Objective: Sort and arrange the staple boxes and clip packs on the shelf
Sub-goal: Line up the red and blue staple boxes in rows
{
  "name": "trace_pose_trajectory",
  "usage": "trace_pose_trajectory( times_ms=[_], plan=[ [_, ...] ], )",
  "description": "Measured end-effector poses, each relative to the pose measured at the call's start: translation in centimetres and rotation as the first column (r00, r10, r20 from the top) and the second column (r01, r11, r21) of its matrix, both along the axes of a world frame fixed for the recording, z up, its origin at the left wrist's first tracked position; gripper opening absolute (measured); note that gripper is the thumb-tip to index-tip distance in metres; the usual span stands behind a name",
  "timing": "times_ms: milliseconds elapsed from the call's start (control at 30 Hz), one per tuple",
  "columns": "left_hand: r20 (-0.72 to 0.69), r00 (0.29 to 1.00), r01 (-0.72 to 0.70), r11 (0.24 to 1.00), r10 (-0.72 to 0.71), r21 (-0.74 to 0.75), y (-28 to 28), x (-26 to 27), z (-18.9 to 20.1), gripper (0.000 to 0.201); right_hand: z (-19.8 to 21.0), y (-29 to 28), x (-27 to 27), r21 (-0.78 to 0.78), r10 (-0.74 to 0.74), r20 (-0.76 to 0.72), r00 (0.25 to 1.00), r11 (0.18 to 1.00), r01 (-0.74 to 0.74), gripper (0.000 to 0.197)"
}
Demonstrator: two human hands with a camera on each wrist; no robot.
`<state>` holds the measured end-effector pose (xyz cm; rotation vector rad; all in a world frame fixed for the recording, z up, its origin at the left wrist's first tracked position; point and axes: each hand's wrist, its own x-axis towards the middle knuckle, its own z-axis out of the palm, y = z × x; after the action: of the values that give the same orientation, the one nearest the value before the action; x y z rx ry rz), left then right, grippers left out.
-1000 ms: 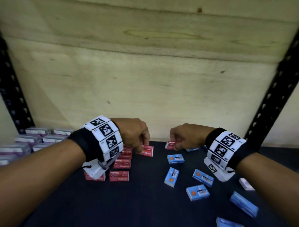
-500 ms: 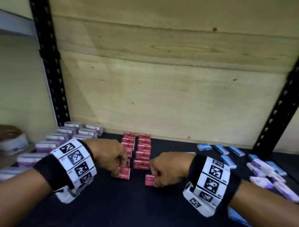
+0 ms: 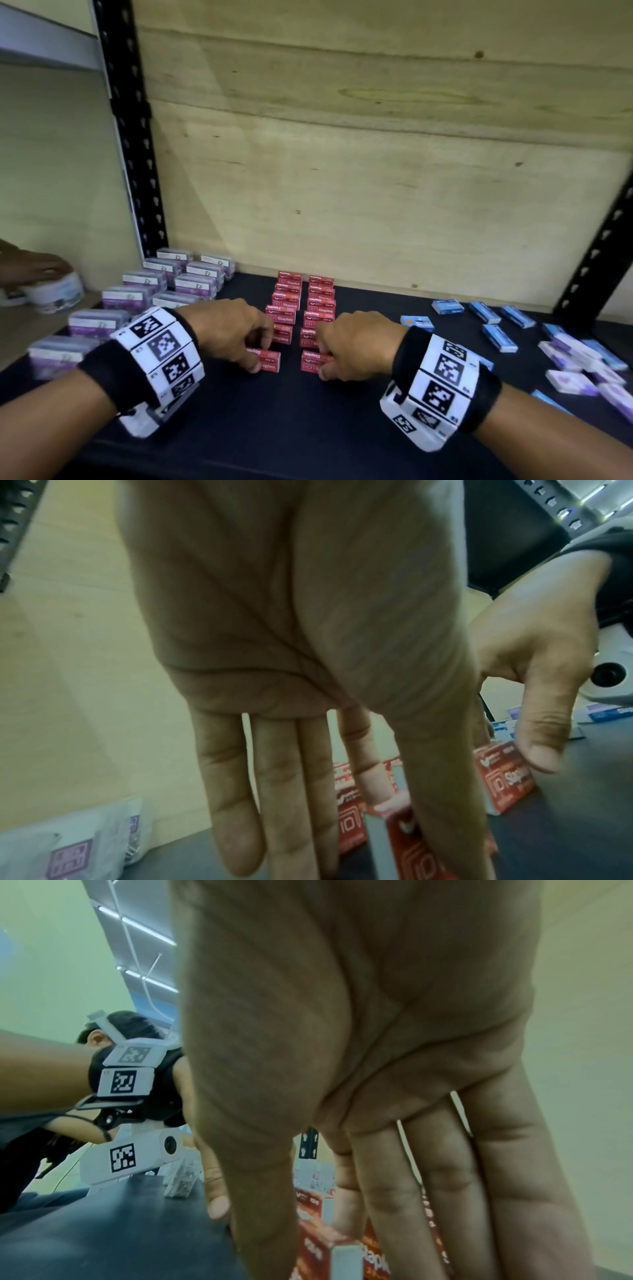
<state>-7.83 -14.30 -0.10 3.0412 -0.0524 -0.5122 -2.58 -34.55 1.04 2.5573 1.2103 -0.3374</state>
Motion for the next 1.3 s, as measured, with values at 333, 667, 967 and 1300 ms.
trace_pose_trajectory(
  times_ms=[333, 667, 967, 1300],
  plan=[
    [0.038, 0.999, 0.022, 1.000, -0.022, -0.015, 0.9, 0.0, -0.4, 0.018, 0.1, -1.5, 1.7, 0.075, -0.010, -0.200, 0.980, 0.997, 0.025, 0.021],
    [0.036, 0.998, 0.047, 0.997, -0.049, 0.058, 0.4, 0.4, -0.5, 0.019, 0.2, -0.9, 2.3, 0.086, -0.037, -0.233, 0.972, 0.995, 0.058, 0.024],
    [0.043, 0.998, 0.050, 0.996, -0.053, 0.068, 0.3, 0.5, -0.6, 0.019, 0.0, -1.0, 2.5, 0.118, -0.043, -0.241, 0.969, 0.990, 0.073, 0.021],
    [0.066, 0.997, 0.041, 0.994, -0.049, 0.106, -0.2, 0.2, -0.8, 0.022, -0.2, -0.9, 2.4, 0.128, -0.052, -0.228, 0.972, 0.988, 0.083, 0.021]
  ],
)
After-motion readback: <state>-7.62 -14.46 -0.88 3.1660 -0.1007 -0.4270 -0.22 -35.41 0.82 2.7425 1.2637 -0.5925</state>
